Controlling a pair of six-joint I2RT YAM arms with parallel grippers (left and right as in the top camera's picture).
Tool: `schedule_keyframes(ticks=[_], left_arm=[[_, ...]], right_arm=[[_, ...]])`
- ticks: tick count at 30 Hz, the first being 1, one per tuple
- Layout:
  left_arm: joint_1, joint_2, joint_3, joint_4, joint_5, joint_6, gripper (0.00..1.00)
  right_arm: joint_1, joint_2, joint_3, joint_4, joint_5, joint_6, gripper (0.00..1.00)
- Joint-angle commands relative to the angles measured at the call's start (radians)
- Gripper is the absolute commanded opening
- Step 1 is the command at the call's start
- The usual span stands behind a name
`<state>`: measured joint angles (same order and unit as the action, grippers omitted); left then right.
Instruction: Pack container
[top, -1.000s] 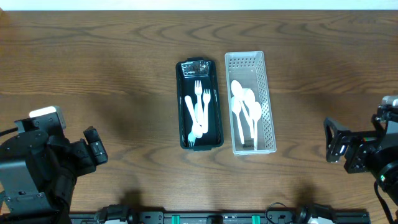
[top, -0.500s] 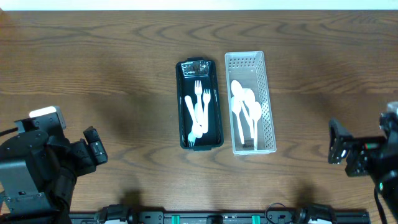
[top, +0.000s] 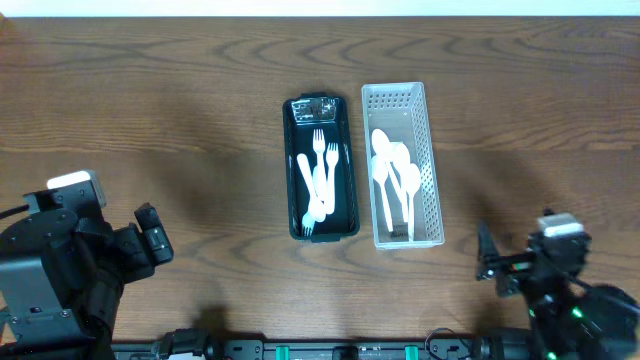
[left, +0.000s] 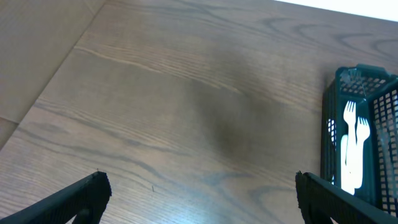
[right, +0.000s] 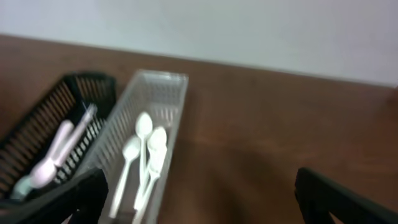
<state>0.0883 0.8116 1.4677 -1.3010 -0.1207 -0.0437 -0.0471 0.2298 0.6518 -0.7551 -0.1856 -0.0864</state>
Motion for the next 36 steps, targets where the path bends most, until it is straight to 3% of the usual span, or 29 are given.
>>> schedule_keyframes(ticks=[1,9,17,36], left_arm=[[0.001,0.000,0.005,-0.001,-0.015,0.018,0.98],[0.001,0.000,0.005,-0.001,-0.015,0.018,0.98],[0.001,0.000,0.005,-0.001,-0.015,0.018,0.98],[0.001,0.000,0.005,-0.001,-0.015,0.018,0.98]], right_arm=[[0.010,-0.059,-0.142,0.059,0.010,0.042,0.99],[0.010,-0.228,-0.389,0.188,0.010,0.041,0.99],[0.011,-0.224,-0.499,0.246,0.010,0.041,0.99],[0.011,-0.224,-0.512,0.248,0.010,0.041,0.99]])
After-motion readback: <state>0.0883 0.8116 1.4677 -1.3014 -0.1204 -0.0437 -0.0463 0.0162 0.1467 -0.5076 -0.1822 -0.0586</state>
